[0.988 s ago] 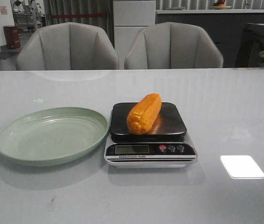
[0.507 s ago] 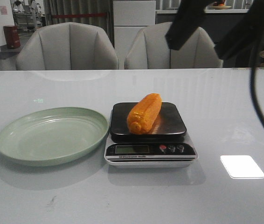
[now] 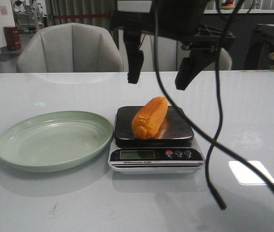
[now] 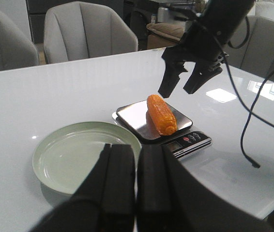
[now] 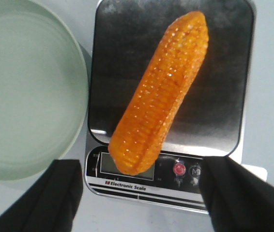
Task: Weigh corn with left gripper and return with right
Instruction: 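Move the right gripper over the corn on the scale, then grasp the corn with the right gripper and lift it, then lower the corn onto the green plate and open the right gripper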
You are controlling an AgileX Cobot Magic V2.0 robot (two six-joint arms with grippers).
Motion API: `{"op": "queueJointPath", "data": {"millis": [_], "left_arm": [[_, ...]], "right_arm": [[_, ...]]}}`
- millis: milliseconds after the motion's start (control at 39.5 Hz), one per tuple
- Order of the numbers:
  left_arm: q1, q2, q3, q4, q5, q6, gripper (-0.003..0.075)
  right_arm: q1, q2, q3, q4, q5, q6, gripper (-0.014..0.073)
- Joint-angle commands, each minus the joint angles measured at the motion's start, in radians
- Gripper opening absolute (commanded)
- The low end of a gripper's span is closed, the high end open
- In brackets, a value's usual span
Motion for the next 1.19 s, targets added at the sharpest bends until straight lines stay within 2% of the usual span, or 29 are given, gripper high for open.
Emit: {"op": "queueJointPath", "data": {"millis": [0, 228, 329, 405, 557, 659, 836, 1064, 1165], "left_arm": [[0.002, 0.002, -0.021, 0.000, -0.082, 0.000, 0.0125], [0.002, 0.002, -0.021, 0.000, -0.082, 0.000, 0.0125], [0.002, 0.002, -0.021, 0.000, -0.082, 0.000, 0.0125], [0.002, 0.002, -0.021, 0.000, -0.082, 0.000, 0.0125], [0.002, 0.002, -0.021, 0.000, -0.082, 0.000, 0.0125], [0.002, 0.002, -0.021, 0.000, -0.082, 0.000, 0.0125], [0.002, 0.002, -0.021, 0.000, -0.082, 0.000, 0.0125], [0.002, 0.002, -0.021, 0.000, -0.082, 0.000, 0.0125], [0.002, 0.002, -0.021, 0.000, -0.082, 0.000, 0.0125]], "right_arm": [[0.003, 0.020, -0.077, -0.024, 0.028, 0.064, 0.0597], [0.012, 0.112, -0.126, -0.025, 0.063, 0.143, 0.0597], [0.012, 0.144, -0.134, -0.025, 0.062, 0.151, 0.0557], [0.012, 0.162, -0.141, -0.026, 0.060, 0.151, 0.0481], [0.004, 0.169, -0.172, -0.030, 0.057, 0.145, 0.0252], [0.009, 0.169, -0.228, -0.029, 0.064, 0.104, 0.0169], [0.092, 0.172, -0.332, -0.022, 0.039, 0.056, 0.0167], [0.213, 0.216, -0.341, -0.014, -0.129, 0.056, 0.0169], [0.247, 0.254, -0.342, -0.009, -0.159, 0.063, 0.0170]]}}
